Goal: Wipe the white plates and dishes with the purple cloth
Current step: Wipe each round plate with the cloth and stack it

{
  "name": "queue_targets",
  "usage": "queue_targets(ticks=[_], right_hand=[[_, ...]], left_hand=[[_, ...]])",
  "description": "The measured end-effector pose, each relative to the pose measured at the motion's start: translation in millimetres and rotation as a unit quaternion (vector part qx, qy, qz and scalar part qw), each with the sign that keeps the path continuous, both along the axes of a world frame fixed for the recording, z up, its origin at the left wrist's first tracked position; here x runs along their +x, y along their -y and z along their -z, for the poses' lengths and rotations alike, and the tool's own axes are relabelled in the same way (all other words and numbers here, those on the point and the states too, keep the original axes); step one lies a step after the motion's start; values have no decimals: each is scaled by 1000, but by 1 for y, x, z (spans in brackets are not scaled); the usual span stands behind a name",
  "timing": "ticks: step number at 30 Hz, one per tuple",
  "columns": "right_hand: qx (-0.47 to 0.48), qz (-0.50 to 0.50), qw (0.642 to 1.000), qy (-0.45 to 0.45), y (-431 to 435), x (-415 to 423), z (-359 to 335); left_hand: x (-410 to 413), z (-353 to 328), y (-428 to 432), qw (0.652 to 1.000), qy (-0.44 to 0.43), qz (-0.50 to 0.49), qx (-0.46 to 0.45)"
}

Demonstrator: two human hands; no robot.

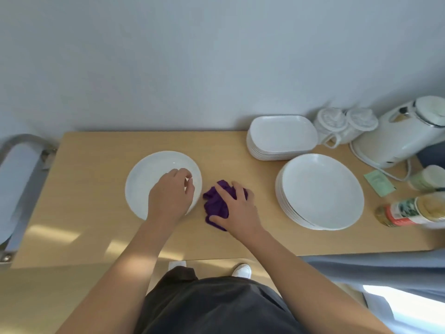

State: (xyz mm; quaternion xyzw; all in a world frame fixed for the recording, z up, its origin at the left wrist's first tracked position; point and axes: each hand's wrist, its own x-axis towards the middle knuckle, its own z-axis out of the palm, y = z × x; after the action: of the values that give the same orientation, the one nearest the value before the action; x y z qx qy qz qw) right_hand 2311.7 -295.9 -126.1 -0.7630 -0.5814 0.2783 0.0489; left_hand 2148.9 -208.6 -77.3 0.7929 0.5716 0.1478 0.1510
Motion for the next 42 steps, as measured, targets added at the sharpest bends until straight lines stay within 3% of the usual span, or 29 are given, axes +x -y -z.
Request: queue_targets(ticks=[3,10,16,19,23,28,36,42], right_hand=[[-12,-3,997,79,-3,-8,11],[88,131,987,-8,-28,-13,-14],[207,112,971,-39,-58,-66,-61],[151,61,986,-28,-64,-95,-53],[15,24,995,99,-63,-120,-22],[33,27,988,146,-80,-124,-6],[64,27,998,9,-139,-160,9],[56,-17,998,-22,-91,-173,-4]], left_hand=[[-26,2,-10,1000,8,-17,-14],[-76,14,-37,997,-1,-53,-47],[-115,31,-60,992,-5,-85,-89],[-129,37,-72,991,-6,-92,-98],[-142,46,-86,988,36,-70,-133],[-155,52,-100,976,110,-55,-181],[-159,47,-99,961,176,-63,-205],[-159,51,-104,955,190,-77,-213]])
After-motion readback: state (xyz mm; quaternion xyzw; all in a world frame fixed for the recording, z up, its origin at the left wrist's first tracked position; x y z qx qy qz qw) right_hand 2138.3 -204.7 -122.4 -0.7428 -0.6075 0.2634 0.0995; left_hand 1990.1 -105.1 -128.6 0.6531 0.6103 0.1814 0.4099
